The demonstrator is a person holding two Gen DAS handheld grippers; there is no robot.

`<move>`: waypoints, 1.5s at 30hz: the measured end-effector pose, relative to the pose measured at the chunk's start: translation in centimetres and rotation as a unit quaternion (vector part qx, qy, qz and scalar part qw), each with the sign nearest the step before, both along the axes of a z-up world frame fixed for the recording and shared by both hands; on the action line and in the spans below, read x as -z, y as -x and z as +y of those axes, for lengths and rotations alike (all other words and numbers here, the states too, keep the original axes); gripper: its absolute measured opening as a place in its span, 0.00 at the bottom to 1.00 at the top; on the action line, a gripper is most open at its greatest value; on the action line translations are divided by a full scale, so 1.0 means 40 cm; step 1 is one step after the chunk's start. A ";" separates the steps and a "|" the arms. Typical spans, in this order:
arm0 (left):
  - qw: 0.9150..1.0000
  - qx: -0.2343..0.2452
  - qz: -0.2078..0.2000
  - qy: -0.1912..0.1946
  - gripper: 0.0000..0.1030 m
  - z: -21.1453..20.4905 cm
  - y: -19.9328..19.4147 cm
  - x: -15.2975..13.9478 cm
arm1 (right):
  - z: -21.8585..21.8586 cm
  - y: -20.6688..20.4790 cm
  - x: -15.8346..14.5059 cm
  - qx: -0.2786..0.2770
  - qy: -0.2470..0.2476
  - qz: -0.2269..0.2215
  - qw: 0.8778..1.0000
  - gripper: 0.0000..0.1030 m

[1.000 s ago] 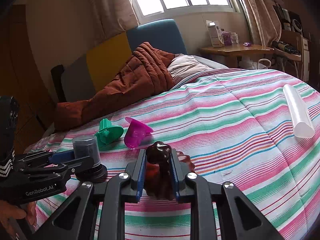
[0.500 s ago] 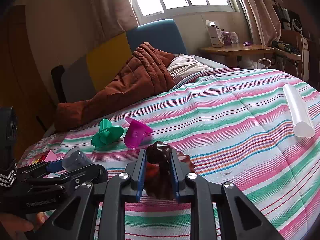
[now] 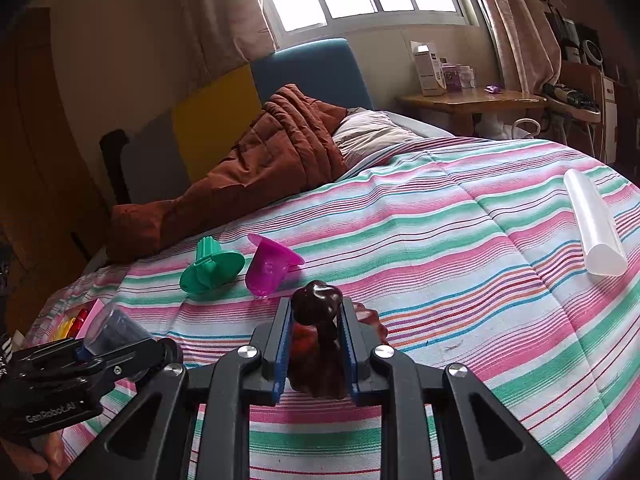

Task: Organize rigid objects
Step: 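Carry the clear cup toward the tray with the left tool while the right tool holds the brown piece, then set the cup in the tray and open the left tool while the right tool carries the brown piece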

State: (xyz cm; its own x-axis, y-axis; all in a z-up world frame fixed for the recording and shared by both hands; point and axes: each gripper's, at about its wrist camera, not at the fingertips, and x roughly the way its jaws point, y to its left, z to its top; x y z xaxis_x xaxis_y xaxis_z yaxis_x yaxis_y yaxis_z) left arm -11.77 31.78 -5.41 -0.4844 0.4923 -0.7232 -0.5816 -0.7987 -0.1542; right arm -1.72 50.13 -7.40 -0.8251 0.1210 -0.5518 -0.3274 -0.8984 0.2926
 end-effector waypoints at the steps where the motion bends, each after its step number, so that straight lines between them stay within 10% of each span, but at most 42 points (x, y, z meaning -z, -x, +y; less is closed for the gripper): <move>1: 1.000 0.000 0.000 -0.005 0.42 -0.009 -0.008 -0.007 | -0.002 0.002 0.000 0.000 -0.002 -0.001 1.000 0.21; 29: 0.992 -0.106 0.035 -0.053 0.42 -0.507 -0.141 -0.120 | -0.068 0.008 -0.014 -0.009 -0.075 -0.021 0.997 0.19; 45: 0.975 -0.221 0.010 0.004 0.43 -0.755 -0.026 0.003 | -0.105 -0.009 -0.013 -0.013 -0.084 -0.033 0.996 0.19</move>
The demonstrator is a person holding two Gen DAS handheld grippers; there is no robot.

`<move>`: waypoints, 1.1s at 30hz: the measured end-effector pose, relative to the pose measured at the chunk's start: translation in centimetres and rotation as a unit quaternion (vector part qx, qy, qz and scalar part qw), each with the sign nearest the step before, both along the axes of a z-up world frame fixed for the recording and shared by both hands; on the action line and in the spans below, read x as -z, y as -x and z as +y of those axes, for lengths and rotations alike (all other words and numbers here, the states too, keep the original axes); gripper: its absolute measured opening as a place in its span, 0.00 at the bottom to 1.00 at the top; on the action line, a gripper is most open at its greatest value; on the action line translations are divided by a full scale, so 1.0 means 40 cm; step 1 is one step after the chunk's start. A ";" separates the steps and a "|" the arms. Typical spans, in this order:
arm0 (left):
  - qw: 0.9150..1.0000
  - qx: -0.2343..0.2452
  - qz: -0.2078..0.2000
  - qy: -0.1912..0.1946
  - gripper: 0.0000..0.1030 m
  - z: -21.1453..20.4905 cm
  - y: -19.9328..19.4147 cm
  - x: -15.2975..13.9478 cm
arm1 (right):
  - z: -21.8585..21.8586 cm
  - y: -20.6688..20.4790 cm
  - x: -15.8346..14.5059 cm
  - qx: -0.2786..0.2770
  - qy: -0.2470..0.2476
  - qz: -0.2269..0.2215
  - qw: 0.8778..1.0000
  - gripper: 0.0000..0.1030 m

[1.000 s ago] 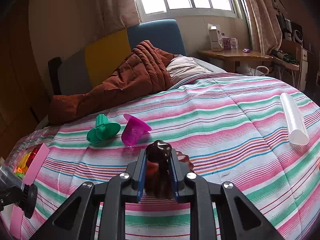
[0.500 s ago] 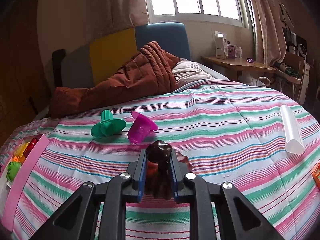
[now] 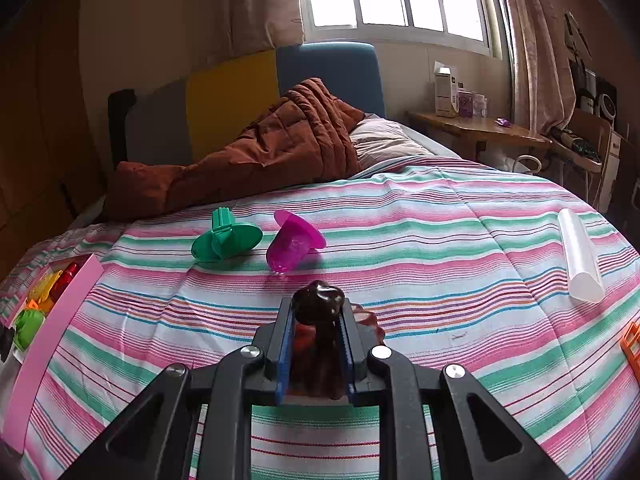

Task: Organize rigid objects
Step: 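Set the cup in the tray and open the left tool while the right tool carries the brown piece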

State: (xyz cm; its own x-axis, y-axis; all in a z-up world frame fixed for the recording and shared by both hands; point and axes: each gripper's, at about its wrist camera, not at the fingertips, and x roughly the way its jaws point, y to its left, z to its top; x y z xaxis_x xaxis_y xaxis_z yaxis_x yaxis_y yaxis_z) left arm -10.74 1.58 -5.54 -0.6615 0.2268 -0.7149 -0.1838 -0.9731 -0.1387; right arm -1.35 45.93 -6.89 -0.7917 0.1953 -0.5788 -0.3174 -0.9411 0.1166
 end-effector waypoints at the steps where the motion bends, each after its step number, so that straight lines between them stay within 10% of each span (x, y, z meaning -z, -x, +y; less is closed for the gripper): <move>1: 1.000 -0.004 -0.005 0.004 0.43 -0.005 0.009 0.007 | 0.000 0.001 0.000 0.002 0.000 -0.001 1.000 0.18; 8: 0.999 -0.025 0.003 0.025 0.46 -0.026 0.020 0.013 | -0.002 0.003 0.003 0.007 -0.004 -0.007 1.000 0.17; 16: 0.997 -0.062 0.034 -0.035 0.86 -0.070 -0.043 -0.020 | -0.003 0.003 0.003 0.006 -0.004 -0.007 1.000 0.16; 33: 0.996 -0.003 0.075 -0.044 0.99 -0.008 -0.177 -0.052 | -0.052 -0.057 -0.021 -0.014 0.019 0.009 1.000 0.16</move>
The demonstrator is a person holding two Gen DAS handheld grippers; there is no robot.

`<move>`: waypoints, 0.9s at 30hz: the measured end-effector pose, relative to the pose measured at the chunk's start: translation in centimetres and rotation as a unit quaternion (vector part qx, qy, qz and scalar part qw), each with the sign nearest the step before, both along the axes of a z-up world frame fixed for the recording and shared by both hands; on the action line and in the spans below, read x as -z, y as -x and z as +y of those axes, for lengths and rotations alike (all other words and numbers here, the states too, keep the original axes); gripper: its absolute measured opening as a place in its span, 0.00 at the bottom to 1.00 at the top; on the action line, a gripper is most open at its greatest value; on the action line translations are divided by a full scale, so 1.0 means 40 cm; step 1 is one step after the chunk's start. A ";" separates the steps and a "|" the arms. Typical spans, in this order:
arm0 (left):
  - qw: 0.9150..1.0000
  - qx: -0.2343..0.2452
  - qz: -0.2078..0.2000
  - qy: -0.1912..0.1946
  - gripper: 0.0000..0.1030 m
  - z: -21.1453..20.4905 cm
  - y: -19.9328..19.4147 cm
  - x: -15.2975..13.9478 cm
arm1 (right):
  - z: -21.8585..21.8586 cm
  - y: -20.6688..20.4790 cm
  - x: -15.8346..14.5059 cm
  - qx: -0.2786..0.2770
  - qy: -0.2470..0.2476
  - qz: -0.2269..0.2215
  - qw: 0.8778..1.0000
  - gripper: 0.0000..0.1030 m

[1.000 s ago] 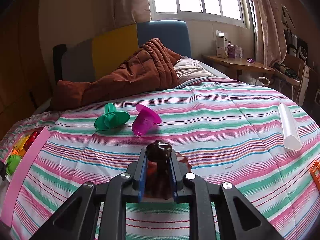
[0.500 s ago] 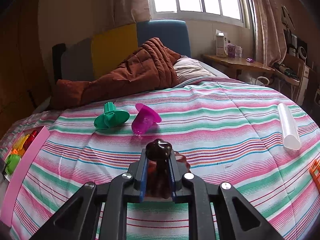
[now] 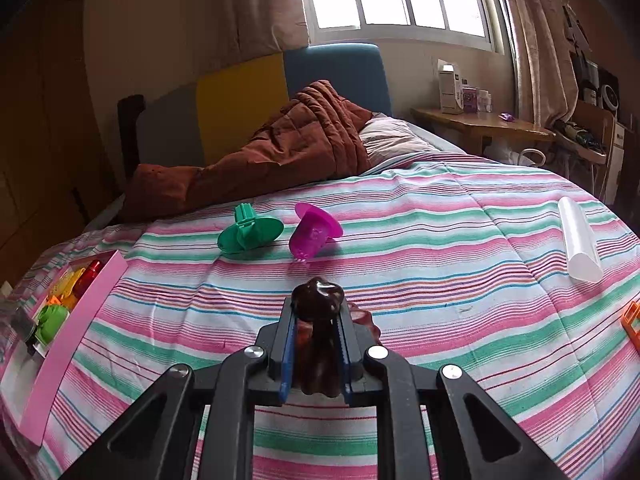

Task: Organize rigid objects
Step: 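Set the cup in the tray and open the left tool while the right tool carries the brown piece, then lower the brown flower-shaped piece into the tray and open the right tool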

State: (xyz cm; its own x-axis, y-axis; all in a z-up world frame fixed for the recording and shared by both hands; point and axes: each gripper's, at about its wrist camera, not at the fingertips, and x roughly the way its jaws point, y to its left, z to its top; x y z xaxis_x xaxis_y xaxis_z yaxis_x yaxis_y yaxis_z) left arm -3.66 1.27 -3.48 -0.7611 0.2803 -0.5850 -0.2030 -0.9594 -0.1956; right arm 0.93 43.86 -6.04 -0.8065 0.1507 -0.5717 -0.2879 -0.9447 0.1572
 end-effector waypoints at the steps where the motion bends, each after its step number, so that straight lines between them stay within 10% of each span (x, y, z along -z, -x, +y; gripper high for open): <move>1: 1.000 0.001 0.001 -0.001 0.99 0.000 -0.005 -0.001 | -0.012 -0.004 -0.005 -0.008 -0.001 0.000 1.000 0.16; 13: 1.000 -0.017 -0.005 -0.014 0.99 -0.050 -0.021 -0.010 | -0.238 -0.020 -0.080 -0.128 0.050 0.023 0.990 0.16; 27: 0.995 -0.091 -0.007 -0.033 0.99 -0.171 -0.007 -0.051 | -0.646 0.065 -0.126 -0.320 0.067 0.008 0.945 0.16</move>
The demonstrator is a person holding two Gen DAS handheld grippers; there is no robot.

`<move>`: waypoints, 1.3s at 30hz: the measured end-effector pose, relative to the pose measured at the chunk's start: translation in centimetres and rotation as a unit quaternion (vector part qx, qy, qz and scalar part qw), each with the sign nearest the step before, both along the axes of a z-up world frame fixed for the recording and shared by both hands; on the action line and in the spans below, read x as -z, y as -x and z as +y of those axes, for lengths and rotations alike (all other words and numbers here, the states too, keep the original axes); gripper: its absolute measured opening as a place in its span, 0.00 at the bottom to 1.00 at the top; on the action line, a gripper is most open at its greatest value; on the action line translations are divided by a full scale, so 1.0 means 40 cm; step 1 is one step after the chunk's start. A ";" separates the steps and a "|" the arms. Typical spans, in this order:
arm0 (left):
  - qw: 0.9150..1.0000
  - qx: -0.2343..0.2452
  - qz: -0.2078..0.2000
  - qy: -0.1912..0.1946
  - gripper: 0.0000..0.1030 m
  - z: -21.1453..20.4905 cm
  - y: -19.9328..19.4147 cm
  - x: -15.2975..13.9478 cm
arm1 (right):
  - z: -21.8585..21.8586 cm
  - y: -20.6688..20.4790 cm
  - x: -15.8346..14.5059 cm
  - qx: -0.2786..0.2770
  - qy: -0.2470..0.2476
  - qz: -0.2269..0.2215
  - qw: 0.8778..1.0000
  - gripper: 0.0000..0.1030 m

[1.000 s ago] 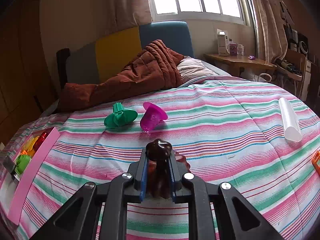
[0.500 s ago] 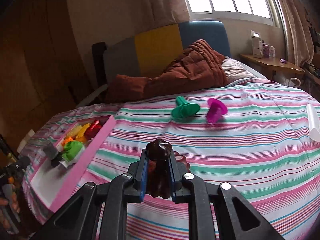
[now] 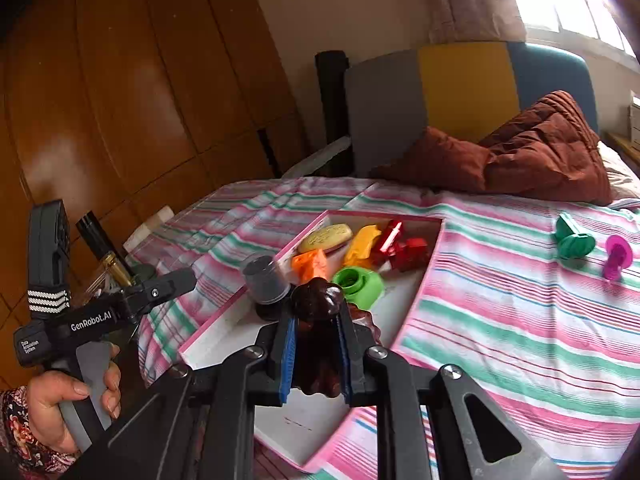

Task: Organize rigid objects
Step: 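Lower the brown flower-shaped piece into the tray and open the right tool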

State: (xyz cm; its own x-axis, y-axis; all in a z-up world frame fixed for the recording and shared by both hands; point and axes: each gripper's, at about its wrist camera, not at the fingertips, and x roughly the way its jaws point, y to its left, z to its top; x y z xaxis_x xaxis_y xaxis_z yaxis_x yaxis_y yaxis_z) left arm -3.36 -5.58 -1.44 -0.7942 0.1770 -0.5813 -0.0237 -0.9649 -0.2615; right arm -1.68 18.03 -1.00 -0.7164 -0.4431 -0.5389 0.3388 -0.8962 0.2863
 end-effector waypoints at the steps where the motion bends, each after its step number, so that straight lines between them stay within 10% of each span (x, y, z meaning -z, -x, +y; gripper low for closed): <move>1: 1.000 -0.008 0.002 -0.001 0.99 -0.012 0.000 -0.004 | -0.026 0.008 0.006 -0.011 -0.002 -0.006 1.000 0.16; 18: 0.996 -0.082 0.022 -0.026 0.99 -0.132 0.003 -0.044 | -0.304 0.118 0.109 -0.079 -0.042 -0.060 0.994 0.21; 39: 0.999 -0.024 0.018 -0.028 1.00 -0.051 -0.014 -0.043 | -0.153 0.021 0.044 -0.039 -0.028 -0.046 0.998 0.29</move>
